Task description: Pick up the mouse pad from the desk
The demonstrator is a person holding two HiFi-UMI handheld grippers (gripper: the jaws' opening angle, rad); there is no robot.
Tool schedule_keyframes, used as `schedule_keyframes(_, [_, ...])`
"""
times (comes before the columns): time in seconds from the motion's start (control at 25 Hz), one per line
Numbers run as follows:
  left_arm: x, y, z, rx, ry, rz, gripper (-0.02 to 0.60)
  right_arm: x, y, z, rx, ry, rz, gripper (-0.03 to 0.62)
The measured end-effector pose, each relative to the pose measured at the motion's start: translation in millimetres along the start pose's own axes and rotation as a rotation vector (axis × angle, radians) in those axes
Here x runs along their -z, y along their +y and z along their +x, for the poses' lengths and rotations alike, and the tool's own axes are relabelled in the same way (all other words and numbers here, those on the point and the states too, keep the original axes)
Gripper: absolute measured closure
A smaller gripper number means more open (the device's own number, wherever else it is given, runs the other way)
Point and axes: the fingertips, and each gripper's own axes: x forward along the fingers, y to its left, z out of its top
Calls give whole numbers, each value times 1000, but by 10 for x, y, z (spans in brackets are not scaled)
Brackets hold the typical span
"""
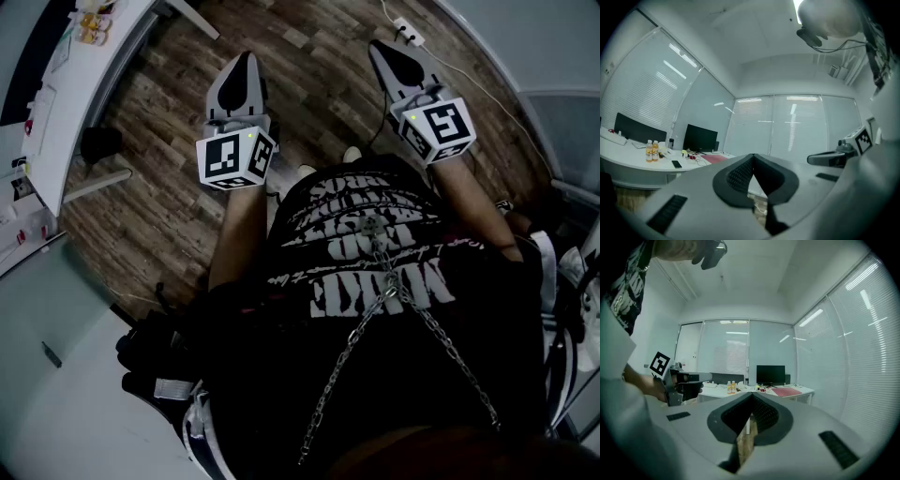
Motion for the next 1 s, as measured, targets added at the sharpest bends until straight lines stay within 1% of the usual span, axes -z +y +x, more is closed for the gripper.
schedule_keyframes(0.16, [-16, 76, -110, 18, 19, -23, 574, 14, 243, -27, 0, 21, 6, 594])
schedule_keyframes(0.32, [1, 41, -217, 42, 14, -26, 574, 11, 302, -55, 14, 30, 29, 594])
schedule_keyframes(0.4, [93, 96, -277, 37, 36, -34, 574, 45, 296, -73, 31, 43, 39, 594])
schedule_keyframes(0.48, [188, 191, -345, 15, 61, -47, 574, 91, 271, -95, 45, 61, 40, 594])
schedule_keyframes(0.64, [203, 429, -415, -44, 61, -35, 574, 105, 117, -116, 76, 63, 51, 594])
schedule_keyframes(0.8, [225, 664, -336, -96, 48, -67, 574, 216, -149, -11, 91, 66, 44, 594])
schedule_keyframes(0.88, [271, 684, -237, -104, 55, -46, 574, 340, -294, 73, 84, 80, 63, 594])
schedule_keyframes(1.0, [390, 683, -32, -113, 88, 10, 574, 460, -507, 201, 73, 97, 75, 594])
